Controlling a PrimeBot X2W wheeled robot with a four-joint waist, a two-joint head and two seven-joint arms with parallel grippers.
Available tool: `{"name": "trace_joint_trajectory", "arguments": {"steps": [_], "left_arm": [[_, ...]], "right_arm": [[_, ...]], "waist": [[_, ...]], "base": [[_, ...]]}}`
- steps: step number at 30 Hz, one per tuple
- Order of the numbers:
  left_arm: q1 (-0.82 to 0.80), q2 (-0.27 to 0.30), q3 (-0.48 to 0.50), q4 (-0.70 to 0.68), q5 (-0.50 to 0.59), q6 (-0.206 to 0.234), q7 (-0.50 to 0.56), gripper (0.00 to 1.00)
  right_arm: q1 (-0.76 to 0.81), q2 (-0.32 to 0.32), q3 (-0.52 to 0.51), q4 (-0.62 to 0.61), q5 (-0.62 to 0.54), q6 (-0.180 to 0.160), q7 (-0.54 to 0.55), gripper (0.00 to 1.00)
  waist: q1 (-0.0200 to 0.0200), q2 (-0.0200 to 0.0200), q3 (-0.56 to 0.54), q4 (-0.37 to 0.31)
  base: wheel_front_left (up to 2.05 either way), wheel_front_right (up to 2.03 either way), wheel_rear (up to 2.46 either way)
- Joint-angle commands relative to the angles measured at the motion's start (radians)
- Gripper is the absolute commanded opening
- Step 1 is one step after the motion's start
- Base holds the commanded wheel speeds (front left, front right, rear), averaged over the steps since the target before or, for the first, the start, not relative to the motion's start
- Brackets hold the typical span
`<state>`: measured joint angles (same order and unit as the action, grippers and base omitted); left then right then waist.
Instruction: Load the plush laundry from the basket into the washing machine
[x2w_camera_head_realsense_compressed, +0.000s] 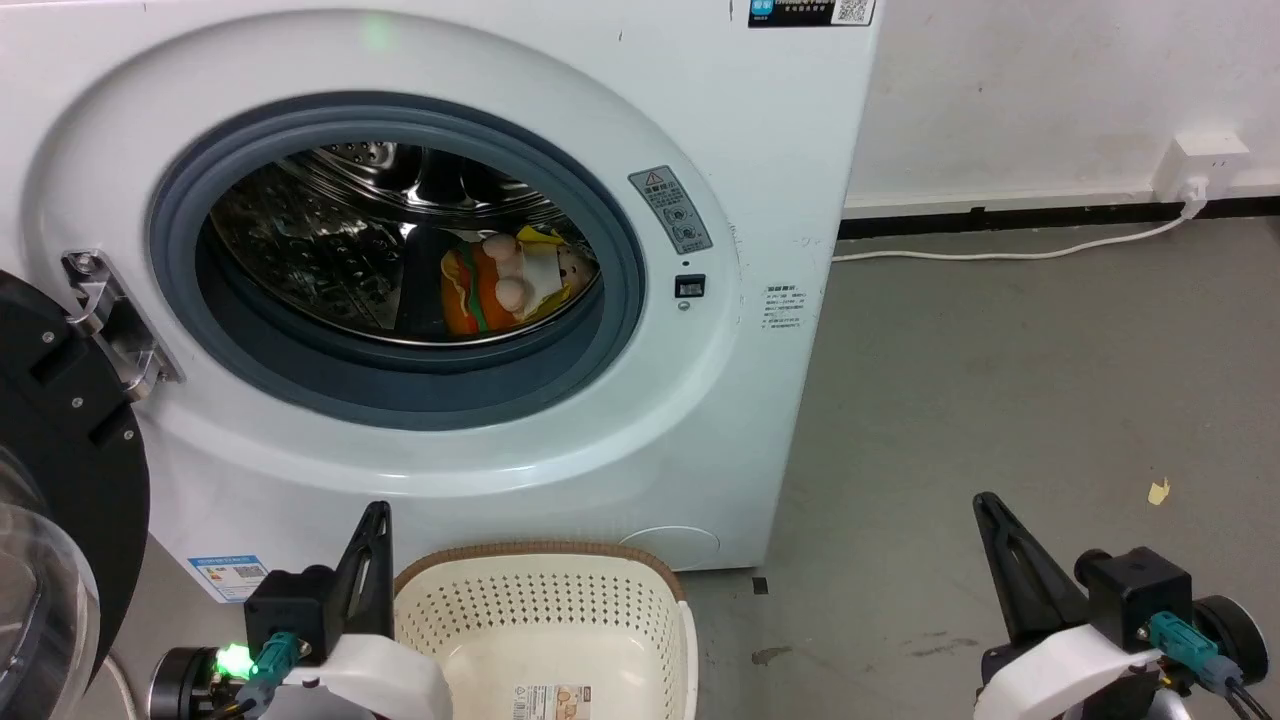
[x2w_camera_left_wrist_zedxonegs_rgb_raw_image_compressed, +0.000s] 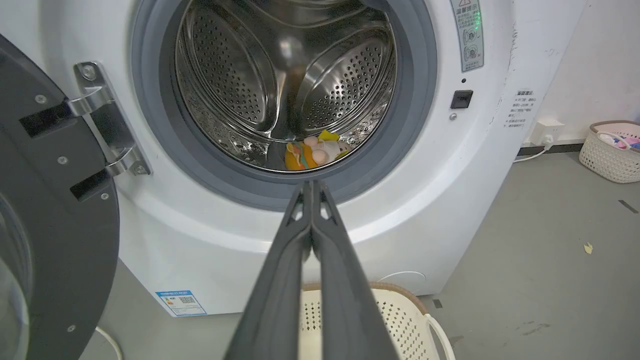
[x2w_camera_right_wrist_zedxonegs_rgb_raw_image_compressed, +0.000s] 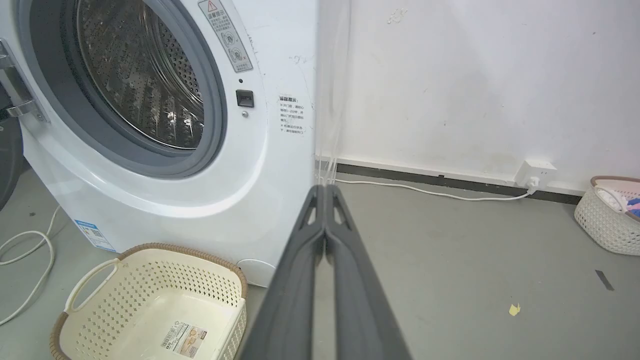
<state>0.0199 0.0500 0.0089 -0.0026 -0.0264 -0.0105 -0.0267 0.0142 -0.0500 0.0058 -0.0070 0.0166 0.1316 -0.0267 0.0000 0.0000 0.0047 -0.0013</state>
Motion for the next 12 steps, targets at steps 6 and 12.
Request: {"name": "trace_joint_trajectory", "arguments": {"steps": [6,12], "left_arm": [[-0.016,0.000,-0.006,0.002,0.019,0.008,0.016,0.00],[-0.020,0.000,-0.009,0.003,0.026,0.010,0.027,0.00]], "right_arm": [[-0.012,0.000,-0.004,0.005,-0.012,-0.001,0.016,0.00],[-0.014,0.000,-0.006,0.007,-0.017,-0.001,0.027,0.00]], "waist": [[0.0000,0.0000,-0.003,0.001],[0.0000,0.0000,-0.005,0.001]], "base": [[0.00,0.00,0.00],[0.00,0.00,0.00]]}}
